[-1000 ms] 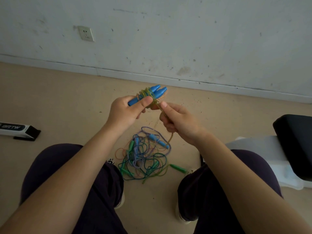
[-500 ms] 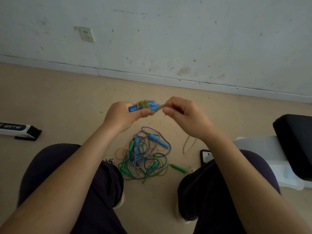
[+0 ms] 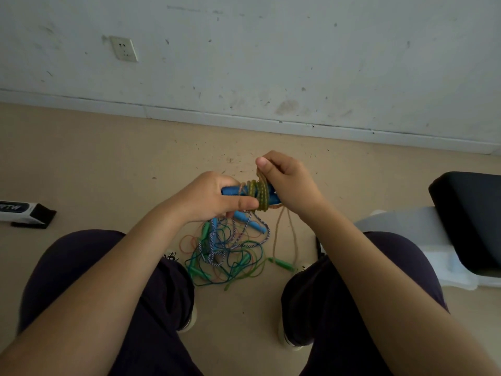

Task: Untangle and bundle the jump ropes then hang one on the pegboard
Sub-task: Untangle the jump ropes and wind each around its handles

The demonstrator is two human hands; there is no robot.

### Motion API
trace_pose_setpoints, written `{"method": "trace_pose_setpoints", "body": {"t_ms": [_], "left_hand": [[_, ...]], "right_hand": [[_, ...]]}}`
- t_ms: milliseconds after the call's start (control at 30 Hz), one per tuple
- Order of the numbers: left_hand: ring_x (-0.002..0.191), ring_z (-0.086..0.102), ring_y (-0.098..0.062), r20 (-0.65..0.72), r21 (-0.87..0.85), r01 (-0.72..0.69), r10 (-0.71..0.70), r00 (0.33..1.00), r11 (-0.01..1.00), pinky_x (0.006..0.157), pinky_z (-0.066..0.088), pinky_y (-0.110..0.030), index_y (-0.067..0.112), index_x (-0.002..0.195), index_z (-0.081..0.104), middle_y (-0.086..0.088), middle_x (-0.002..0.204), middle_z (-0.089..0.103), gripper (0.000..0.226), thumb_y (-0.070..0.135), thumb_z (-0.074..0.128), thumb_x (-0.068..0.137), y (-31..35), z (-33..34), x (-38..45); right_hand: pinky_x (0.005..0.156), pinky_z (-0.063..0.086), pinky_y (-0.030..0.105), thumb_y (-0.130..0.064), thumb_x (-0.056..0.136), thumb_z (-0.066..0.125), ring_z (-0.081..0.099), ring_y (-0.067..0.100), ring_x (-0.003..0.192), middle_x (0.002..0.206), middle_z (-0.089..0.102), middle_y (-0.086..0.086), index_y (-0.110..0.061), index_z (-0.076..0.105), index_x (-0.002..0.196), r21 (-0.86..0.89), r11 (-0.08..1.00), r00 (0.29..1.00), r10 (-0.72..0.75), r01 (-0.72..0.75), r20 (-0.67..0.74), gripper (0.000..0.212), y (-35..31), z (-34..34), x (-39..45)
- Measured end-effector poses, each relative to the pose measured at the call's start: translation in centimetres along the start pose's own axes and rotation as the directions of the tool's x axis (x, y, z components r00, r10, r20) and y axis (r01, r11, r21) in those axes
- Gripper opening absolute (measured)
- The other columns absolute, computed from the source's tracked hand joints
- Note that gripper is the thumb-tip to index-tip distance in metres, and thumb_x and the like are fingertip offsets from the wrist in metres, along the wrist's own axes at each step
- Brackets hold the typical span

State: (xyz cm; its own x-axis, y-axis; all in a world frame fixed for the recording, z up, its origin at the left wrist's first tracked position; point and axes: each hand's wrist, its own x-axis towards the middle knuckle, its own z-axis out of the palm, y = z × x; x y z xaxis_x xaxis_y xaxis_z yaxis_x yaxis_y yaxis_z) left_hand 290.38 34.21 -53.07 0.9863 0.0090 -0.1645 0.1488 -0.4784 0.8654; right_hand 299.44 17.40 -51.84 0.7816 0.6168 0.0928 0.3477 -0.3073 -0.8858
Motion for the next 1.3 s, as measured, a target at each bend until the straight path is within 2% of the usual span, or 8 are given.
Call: {"method": "trace_pose_setpoints", "body": {"t_ms": [300, 400, 600, 700, 833, 967, 1167, 1300], "left_hand": [[0.066, 0.074, -0.022, 0.104, -0.131, 0.080, -0.067, 0.992, 0.988, 0.042, 0.042, -0.019, 0.020, 0.105, 0.065, 0.000, 0.086, 0.078, 0.043, 0.054, 0.075, 0.080, 0.5, 0.0, -0.3], [0.057, 0.070, -0.019, 0.122, -0.137, 0.108, -0.092, 0.988, 0.985, 0.041, 0.040, -0.020, 0.018, 0.102, 0.066, -0.002, 0.083, 0.078, 0.060, 0.069, 0.071, 0.071, 0.8, 0.2, -0.5], [0.057, 0.067, -0.014, 0.135, -0.076, 0.090, -0.079, 0.988, 0.993, 0.044, 0.040, -0.016, 0.024, 0.099, 0.066, 0.003, 0.080, 0.076, 0.039, 0.057, 0.069, 0.079, 0.6, 0.1, -0.6], [0.056, 0.061, -0.007, 0.127, -0.070, 0.061, -0.052, 0.991, 0.996, 0.049, 0.044, -0.015, 0.028, 0.100, 0.065, 0.005, 0.073, 0.071, 0.021, 0.044, 0.070, 0.088, 0.5, 0.2, -0.6], [0.059, 0.060, 0.002, 0.087, -0.050, -0.006, 0.010, 0.996, 0.999, 0.059, 0.047, -0.020, 0.026, 0.104, 0.065, 0.008, 0.077, 0.067, 0.036, 0.052, 0.068, 0.079, 0.8, 0.3, -0.7], [0.068, 0.065, -0.010, -0.007, -0.021, -0.039, 0.039, 0.999, 0.999, 0.062, 0.050, -0.027, 0.028, 0.096, 0.063, 0.001, 0.081, 0.069, 0.030, 0.052, 0.068, 0.080, 0.6, 0.3, -0.6], [0.050, 0.054, -0.011, -0.209, -0.334, -0.040, -0.033, 0.977, 0.942, 0.046, 0.041, -0.018, 0.022, 0.093, 0.065, 0.003, 0.071, 0.068, 0.027, 0.048, 0.062, 0.090, 0.6, -0.3, -0.3], [0.049, 0.052, -0.013, -0.204, -0.565, -0.025, -0.111, 0.973, 0.825, 0.038, 0.029, -0.017, 0.013, 0.092, 0.065, -0.003, 0.072, 0.067, 0.041, 0.053, 0.062, 0.082, 0.8, -0.1, -0.1]], "right_hand": [[0.059, 0.041, 0.018, -0.020, 0.100, 0.056, 0.048, 0.006, 0.062, 0.071, 0.056, -0.002, -0.011, 0.061, 0.086, 0.007, 0.999, 0.999, -0.037, 0.037, -0.037, 0.017, -0.5, 0.9, 0.0], [0.065, 0.045, 0.025, -0.021, 0.099, 0.058, 0.052, 0.009, 0.068, 0.077, 0.062, 0.002, -0.013, 0.064, 0.087, 0.017, 0.999, 0.999, -0.030, 0.031, -0.009, 0.016, -0.4, 1.1, 0.0], [0.057, 0.044, 0.015, -0.023, 0.098, 0.060, 0.052, -0.003, 0.058, 0.070, 0.061, -0.010, -0.014, 0.069, 0.091, 0.014, 1.000, 0.998, 0.014, -0.015, 0.065, 0.014, 0.0, 1.0, -0.1], [0.055, 0.043, 0.026, -0.021, 0.095, 0.064, 0.052, 0.011, 0.059, 0.069, 0.060, 0.002, -0.014, 0.062, 0.096, 0.122, 0.989, 0.993, 0.072, -0.084, 0.099, 0.008, 0.0, 0.7, -0.1], [0.055, 0.042, 0.026, -0.023, 0.091, 0.069, 0.049, 0.014, 0.062, 0.072, 0.055, 0.005, -0.013, 0.056, 0.084, 0.166, 0.979, 0.989, 0.101, -0.118, 0.108, 0.018, -0.1, 0.0, 0.1], [0.047, 0.033, 0.025, -0.037, 0.096, 0.060, 0.043, 0.013, 0.053, 0.062, 0.050, -0.001, -0.014, 0.060, 0.079, 0.232, 0.945, 0.966, 0.192, -0.229, 0.173, 0.028, 0.0, 0.2, 0.2], [0.047, 0.026, 0.026, -0.046, 0.100, 0.047, 0.042, 0.016, 0.056, 0.086, 0.056, 0.007, -0.009, 0.062, 0.109, 0.438, 0.874, 0.962, 0.103, -0.209, 0.254, 0.041, 0.0, 0.0, 0.1], [0.047, 0.036, 0.019, -0.013, 0.099, 0.055, 0.044, 0.010, 0.053, 0.084, 0.056, 0.005, -0.015, 0.058, 0.121, 0.420, 0.892, 0.959, 0.047, -0.166, 0.279, 0.022, 0.1, 0.3, 0.1]]}}
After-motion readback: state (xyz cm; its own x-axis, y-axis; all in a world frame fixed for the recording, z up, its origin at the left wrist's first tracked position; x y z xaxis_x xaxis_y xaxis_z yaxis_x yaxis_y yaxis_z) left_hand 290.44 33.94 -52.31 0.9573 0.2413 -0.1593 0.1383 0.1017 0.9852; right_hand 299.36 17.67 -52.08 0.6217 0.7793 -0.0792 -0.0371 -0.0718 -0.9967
